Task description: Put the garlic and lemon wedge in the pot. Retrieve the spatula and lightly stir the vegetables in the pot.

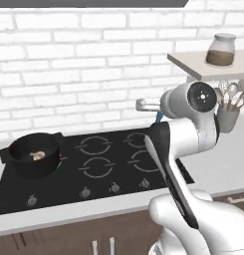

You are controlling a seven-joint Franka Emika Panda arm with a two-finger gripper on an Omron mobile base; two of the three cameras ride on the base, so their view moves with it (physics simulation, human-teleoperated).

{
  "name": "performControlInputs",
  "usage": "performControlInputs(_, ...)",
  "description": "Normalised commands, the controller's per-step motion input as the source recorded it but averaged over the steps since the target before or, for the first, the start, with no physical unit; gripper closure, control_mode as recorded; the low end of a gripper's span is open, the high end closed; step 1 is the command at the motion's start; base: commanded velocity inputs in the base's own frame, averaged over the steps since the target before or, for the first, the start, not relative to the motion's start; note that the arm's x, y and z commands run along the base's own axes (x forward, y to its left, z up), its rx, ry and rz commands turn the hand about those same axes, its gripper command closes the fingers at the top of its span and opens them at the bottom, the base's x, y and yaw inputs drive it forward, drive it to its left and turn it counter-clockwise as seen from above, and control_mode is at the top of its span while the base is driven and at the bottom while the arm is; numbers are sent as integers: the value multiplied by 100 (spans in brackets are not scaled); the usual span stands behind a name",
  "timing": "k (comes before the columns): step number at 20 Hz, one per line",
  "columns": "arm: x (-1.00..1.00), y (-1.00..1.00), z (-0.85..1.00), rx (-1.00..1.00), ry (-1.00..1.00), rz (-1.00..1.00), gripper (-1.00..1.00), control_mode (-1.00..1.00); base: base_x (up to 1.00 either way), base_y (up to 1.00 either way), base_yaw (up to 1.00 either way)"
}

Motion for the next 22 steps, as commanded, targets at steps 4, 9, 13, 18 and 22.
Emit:
performControlInputs(4, 0, 0, 0, 0, 0, 0, 100, 100, -1, 100, 5)
performControlInputs(9, 0, 0, 0, 0, 0, 0, 100, 100, 0, 75, 5)
performControlInputs(13, 0, 0, 0, 0, 0, 0, 100, 100, 0, 47, 6)
performControlInputs(18, 0, 0, 0, 0, 0, 0, 100, 100, 12, 47, 4)
performControlInputs(22, 0, 0, 0, 0, 0, 0, 100, 100, 4, 70, -1)
